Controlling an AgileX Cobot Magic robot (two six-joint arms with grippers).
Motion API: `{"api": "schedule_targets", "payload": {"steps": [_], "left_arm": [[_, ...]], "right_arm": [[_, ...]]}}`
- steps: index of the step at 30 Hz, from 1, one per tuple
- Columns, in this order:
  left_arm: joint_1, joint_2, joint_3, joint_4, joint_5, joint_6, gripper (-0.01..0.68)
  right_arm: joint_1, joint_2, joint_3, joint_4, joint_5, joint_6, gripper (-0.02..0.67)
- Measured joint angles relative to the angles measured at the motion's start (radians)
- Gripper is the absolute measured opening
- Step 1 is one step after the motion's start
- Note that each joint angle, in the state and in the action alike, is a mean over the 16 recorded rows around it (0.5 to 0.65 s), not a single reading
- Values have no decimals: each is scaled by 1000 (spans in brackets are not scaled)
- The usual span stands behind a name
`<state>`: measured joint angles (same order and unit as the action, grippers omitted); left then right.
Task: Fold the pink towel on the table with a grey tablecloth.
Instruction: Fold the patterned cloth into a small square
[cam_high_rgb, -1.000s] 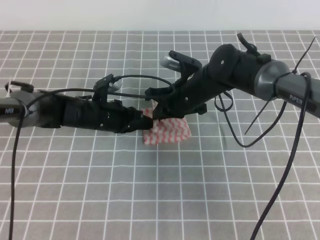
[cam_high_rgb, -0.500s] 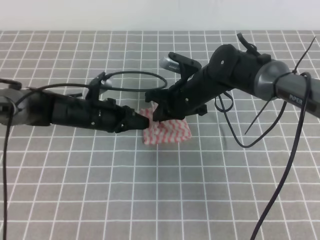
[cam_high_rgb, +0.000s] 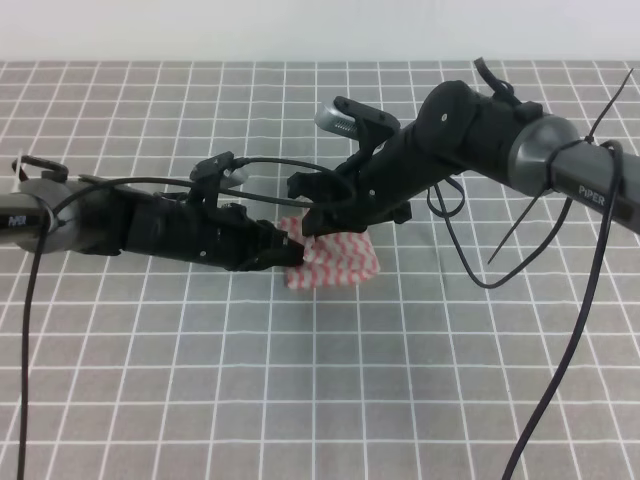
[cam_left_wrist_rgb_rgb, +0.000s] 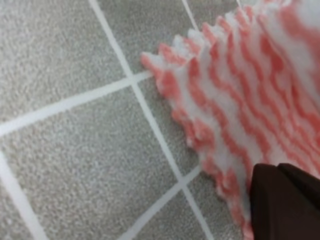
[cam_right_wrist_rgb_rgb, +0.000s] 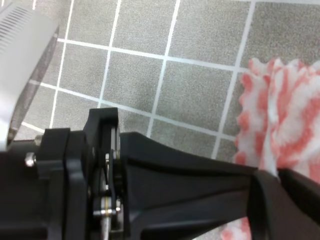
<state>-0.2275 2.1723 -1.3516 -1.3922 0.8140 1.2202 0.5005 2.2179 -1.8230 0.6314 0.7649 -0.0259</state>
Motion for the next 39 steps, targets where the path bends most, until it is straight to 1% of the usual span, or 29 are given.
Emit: {"api": "schedule_targets", "payload": {"steps": [14,29,39], "left_arm": [[0,39,0,-15,2,3,-2],[2,39,0,-36,26,8,-2],[28,12,0,-7,40,8,-2]], "right_arm": [[1,0,-1,15,15,-3,-14],[10,14,-1,26,-17,-6,-14],[10,23,-1,22,-21,-7,-14]]}}
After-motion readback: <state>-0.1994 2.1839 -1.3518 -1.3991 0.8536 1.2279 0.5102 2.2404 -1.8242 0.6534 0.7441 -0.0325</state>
